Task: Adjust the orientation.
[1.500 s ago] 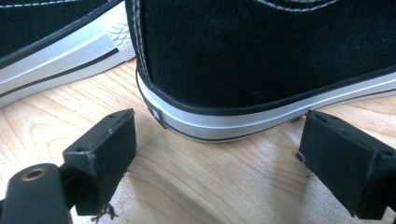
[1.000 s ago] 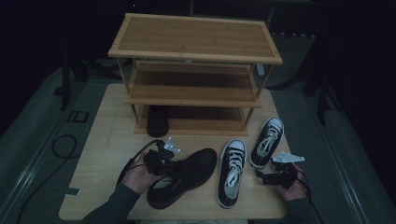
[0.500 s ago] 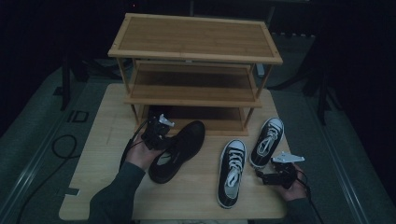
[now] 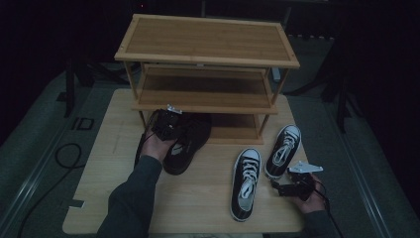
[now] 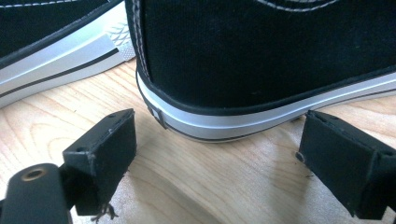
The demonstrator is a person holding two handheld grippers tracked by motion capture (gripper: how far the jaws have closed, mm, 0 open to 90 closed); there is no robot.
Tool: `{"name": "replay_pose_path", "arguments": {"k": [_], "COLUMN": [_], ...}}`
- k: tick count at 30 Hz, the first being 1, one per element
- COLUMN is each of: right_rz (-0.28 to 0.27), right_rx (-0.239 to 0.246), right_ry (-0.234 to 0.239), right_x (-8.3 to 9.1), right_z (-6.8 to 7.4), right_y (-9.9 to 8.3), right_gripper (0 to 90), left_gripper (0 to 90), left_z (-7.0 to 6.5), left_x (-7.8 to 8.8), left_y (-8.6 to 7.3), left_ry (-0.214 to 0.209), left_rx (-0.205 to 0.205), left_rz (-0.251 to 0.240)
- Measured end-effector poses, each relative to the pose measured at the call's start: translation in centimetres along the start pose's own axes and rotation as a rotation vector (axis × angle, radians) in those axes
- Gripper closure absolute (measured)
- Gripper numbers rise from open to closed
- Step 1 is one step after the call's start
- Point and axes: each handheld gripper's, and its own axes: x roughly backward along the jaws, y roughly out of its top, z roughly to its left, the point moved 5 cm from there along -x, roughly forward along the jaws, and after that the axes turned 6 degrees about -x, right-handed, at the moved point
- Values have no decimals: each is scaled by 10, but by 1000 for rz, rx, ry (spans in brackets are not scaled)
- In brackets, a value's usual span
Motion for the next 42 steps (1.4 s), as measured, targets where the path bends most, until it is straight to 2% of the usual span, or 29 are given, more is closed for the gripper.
{"name": "replay_pose_path", "arguments": {"k": [5, 7, 9, 10, 11, 12, 13, 16, 18, 22, 26, 29, 33, 34, 39, 40, 42], "right_rz": [0, 0, 0, 0, 0, 0, 0, 0, 0, 0, 0, 0, 0, 0, 0, 0, 0], "right_rx": [0, 0, 0, 0, 0, 0, 0, 0, 0, 0, 0, 0, 0, 1, 0, -1, 0], "right_ry": [0, 0, 0, 0, 0, 0, 0, 0, 0, 0, 0, 0, 0, 0, 0, 0, 0], "right_x": [0, 0, 0, 0, 0, 0, 0, 0, 0, 0, 0, 0, 0, 0, 0, 0, 0], "right_z": [0, 0, 0, 0, 0, 0, 0, 0, 0, 0, 0, 0, 0, 0, 0, 0, 0], "right_y": [0, 0, 0, 0, 0, 0, 0, 0, 0, 0, 0, 0, 0, 0, 0, 0, 0], "right_gripper": [111, 111, 111, 111, 111, 111, 111, 111, 111, 110, 111, 111, 111, 111, 111, 111, 110], "left_gripper": [868, 867, 863, 856, 853, 844, 826, 693, 663, 629, 624, 635, 696, 696, 732, 732, 733], "left_z": [10, 11, 11, 11, 11, 12, 12, 12, 8, 2, -3, -3, -4, -3, 0, 1, 0], "left_x": [-1, -2, -5, -6, -7, -6, -5, 2, 9, 25, 43, 52, 59, 61, 66, 71, 75], "left_y": [1, 0, -2, -3, -4, -5, -5, -8, -10, -18, -30, -38, -48, -56, -68, -71, -72], "left_ry": [36, 44, 34, 57, 60, 39, 36, 33, 8, -12, -37, -47, -41, -39, -76, -85, -72], "left_rx": [71, 72, 68, 58, 54, 70, 71, 58, 53, 49, 46, 44, 24, 20, 53, 73, 66], "left_rz": [-40, -35, -31, -23, -26, -37, -39, -44, -65, -102, -147, -150, -138, -133, -177, -209, -203]}}
